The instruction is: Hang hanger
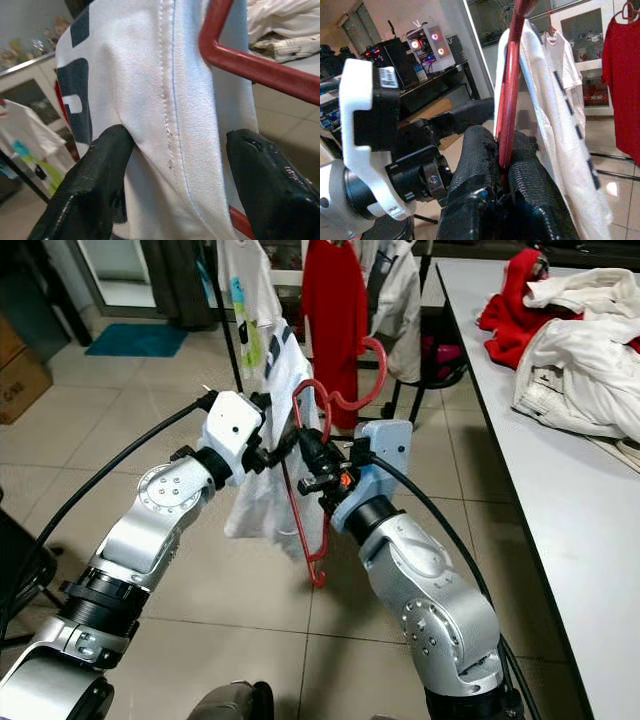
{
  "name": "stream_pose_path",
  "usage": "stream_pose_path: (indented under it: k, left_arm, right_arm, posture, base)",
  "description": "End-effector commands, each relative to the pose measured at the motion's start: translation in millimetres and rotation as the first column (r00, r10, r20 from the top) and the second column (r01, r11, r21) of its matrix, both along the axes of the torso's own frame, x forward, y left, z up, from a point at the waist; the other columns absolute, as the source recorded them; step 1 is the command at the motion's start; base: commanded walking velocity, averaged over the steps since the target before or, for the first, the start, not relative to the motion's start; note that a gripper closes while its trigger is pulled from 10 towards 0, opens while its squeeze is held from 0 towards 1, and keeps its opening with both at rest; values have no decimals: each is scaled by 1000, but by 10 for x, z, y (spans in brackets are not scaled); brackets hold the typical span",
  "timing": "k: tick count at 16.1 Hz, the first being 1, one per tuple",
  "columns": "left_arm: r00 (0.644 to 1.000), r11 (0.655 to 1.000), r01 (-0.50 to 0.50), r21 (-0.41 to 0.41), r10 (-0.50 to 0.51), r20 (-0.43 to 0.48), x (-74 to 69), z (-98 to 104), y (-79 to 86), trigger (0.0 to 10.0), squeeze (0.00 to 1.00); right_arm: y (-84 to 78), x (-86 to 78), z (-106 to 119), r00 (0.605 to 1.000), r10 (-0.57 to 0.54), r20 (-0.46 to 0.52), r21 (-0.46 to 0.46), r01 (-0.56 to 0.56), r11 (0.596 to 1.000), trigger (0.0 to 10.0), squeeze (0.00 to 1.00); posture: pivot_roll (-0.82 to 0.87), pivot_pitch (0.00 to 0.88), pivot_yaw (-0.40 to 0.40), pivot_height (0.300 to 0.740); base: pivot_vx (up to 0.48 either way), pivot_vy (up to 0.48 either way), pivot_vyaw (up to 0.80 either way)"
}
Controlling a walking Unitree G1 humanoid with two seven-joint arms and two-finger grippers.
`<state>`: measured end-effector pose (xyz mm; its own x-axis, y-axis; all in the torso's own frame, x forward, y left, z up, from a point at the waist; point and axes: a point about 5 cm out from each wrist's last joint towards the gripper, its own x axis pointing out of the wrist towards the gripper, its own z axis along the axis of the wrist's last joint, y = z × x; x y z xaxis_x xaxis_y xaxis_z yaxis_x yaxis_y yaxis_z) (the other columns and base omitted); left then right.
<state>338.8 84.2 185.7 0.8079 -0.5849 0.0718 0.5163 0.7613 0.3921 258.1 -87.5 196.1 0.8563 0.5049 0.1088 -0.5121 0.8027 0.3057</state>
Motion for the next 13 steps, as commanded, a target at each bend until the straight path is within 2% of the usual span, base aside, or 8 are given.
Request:
stream_pose_path:
  k: [1, 3, 4, 5, 6, 9, 12, 13]
  left_arm:
    - [998, 999, -41, 23, 40, 47, 15, 41, 30, 0, 0]
    - [994, 997, -79, 20, 77, 82, 0, 58, 41, 0, 0]
    - [992, 996, -86, 34, 82, 97, -17, 44, 30, 3451, 0]
    - [991, 995, -87, 41, 82, 103, -23, 37, 24, 3451, 0]
    - [990, 994, -85, 69, 76, 122, -55, -1, -7, 10000, 0]
    - [982, 989, -127, 72, 115, 153, -90, -28, -12, 10000, 0]
    - [972, 984, -168, 53, 157, 176, -123, -53, 1, 4510, 0]
    - [973, 984, -172, 40, 164, 161, -131, -86, -3, 4392, 0]
  right_arm:
    - [-23, -11, 32, 1000, 1, 25, 7, -1, 1000, 10000, 0]
    - [-47, -7, 20, 1000, -5, 21, 3, 4, 1000, 10000, 0]
    - [-61, -2, 13, 1000, -9, 20, 1, 9, 1000, 10000, 0]
    - [-66, -1, 11, 1000, -10, 19, 1, 10, 1000, 10000, 0]
    - [-79, 4, 2, 1000, -15, 17, -5, 15, 1000, 10000, 0]
    - [-99, 3, -5, 1000, -19, 17, -12, 19, 1000, 10000, 0]
    - [-134, 6, -9, 999, -26, 20, -22, 26, 999, 10000, 0]
    - [-145, 8, -7, 999, -27, 25, -25, 28, 999, 10000, 0]
  posture:
    - [30, 43, 44, 740]
    - [30, 41, 45, 740]
    - [30, 41, 45, 740]
    - [30, 41, 45, 740]
    - [30, 41, 45, 740]
    - [27, 41, 45, 740]
    - [22, 50, 42, 740]
    - [21, 51, 40, 740]
  base:
    - [0, 0, 0]
    - [0, 0, 0]
    - [0, 0, 0]
    - [0, 0, 0]
    - [0, 0, 0]
    - [0, 0, 0]
    - [0, 0, 0]
    - [0, 0, 0]
